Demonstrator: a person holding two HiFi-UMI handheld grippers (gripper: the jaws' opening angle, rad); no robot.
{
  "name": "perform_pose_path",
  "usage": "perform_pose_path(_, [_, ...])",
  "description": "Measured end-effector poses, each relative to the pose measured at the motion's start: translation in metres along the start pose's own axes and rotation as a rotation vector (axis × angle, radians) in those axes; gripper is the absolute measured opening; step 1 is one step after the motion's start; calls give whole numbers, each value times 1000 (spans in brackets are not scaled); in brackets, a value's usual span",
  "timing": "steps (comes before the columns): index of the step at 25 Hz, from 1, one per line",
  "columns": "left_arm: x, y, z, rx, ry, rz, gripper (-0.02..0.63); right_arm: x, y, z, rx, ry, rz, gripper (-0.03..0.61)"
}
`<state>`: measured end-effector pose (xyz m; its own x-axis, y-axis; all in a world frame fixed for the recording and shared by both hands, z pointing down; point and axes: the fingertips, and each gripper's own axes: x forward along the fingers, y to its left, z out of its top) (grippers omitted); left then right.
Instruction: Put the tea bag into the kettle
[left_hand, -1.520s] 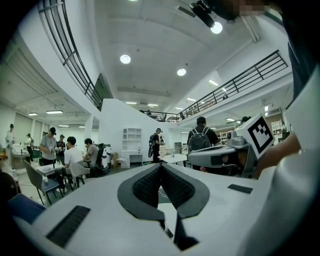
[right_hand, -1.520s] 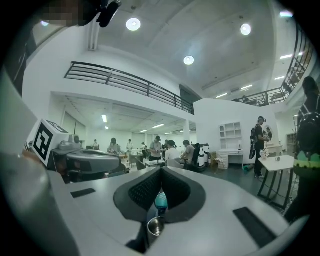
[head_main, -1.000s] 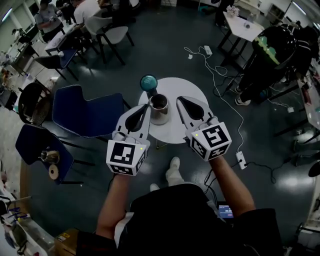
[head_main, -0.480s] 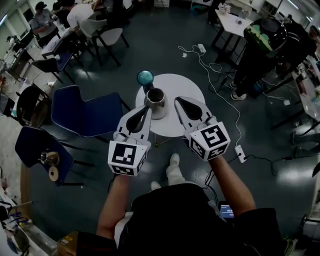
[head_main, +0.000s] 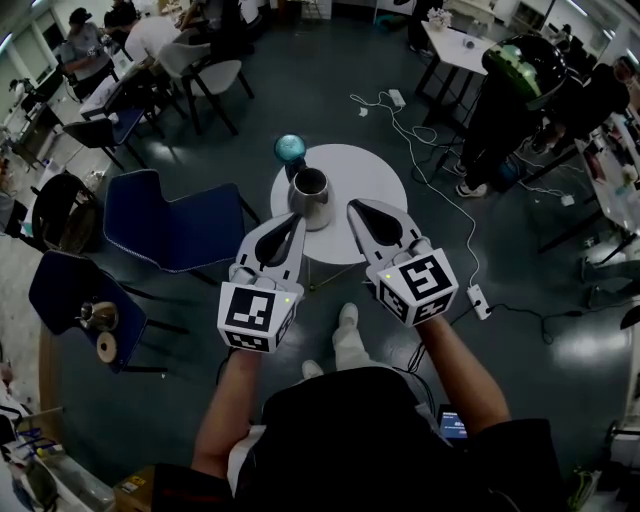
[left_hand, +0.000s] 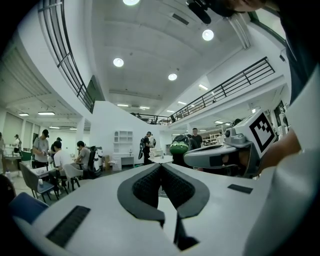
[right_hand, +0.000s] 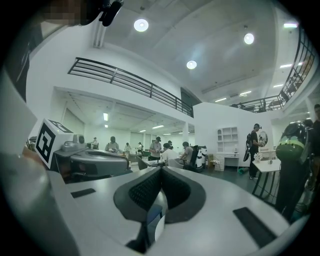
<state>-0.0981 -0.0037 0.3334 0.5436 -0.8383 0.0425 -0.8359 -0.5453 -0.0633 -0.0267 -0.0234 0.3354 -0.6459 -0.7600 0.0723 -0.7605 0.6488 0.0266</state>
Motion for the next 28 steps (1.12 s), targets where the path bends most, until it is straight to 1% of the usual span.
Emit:
perform_pose_path(6, [-18,-9,-3,1,3,0,15,-15,20,-5,-6,5,-5,18])
perform_pose_path(14, [-49,-11,-1,5,-2,10,15,-30,44,0,0,-13,-14,18])
perform_pose_path(20, [-62,-19,-3,1,-8,4,15,-42,53,0,5,-22,-20,18])
perform_pose_path(24, [-74,-16,-1,6,-9,7,15,-41,65,4,5,-31,-19,18])
perform_pose_path(28, [-77,-15,-1,9,-12,17,15,-45,68,4,3,-37,-16,18])
